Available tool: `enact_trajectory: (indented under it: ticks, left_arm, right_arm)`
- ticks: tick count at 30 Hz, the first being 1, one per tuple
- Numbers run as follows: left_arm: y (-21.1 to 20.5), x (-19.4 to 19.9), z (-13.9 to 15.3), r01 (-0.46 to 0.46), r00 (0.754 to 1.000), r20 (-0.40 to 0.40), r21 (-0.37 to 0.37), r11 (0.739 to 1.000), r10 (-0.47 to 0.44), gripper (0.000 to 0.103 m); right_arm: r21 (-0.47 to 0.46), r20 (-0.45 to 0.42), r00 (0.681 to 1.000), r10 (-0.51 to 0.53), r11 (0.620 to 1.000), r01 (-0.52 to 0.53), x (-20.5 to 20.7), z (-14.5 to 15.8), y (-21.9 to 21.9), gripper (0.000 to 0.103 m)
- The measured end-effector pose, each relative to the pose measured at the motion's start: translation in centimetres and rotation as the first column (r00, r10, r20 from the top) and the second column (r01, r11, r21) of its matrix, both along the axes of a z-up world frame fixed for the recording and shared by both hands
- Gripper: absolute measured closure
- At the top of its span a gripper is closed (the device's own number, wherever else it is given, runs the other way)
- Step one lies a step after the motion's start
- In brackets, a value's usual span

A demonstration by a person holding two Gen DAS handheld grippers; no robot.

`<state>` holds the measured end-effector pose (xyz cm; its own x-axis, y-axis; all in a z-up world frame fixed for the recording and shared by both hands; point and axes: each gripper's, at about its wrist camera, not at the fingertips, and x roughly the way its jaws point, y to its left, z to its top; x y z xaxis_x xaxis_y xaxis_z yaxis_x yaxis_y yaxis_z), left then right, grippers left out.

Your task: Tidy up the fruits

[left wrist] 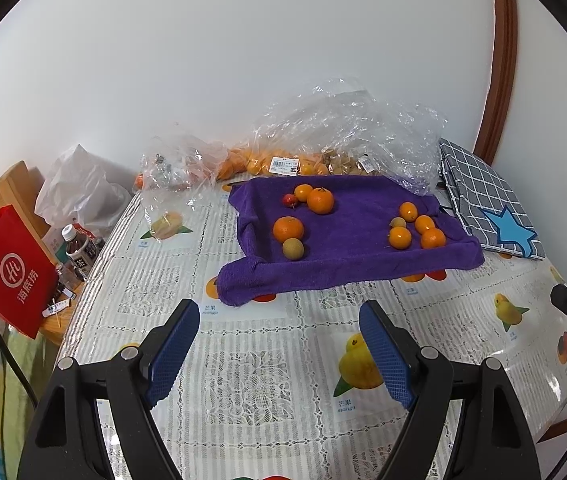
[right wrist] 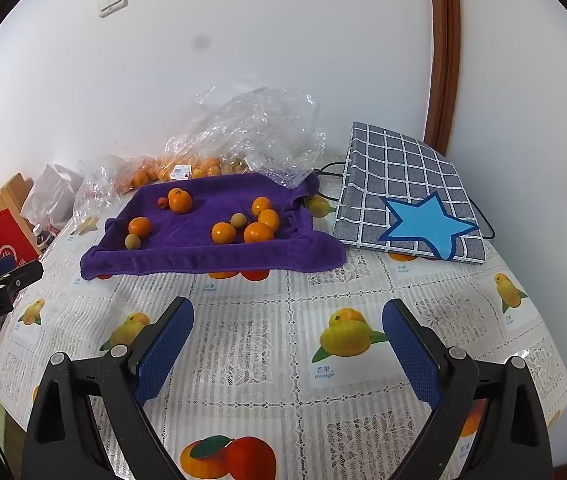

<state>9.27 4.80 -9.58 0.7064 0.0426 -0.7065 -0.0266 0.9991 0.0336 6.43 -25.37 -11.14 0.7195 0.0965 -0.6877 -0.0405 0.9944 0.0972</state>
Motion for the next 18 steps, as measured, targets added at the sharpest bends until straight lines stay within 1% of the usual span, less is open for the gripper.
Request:
enact_trajectory:
  ticks: [18]
  left_arm:
    - [-0.02,-0.01,0.56,-0.008,1.000,0.007,0.008,1.000,0.008,0.022]
  right_arm:
    - [0.002,0.001,1.000,-0.003,1.000,0.003,-0.14,0.00,-0.14,0.009]
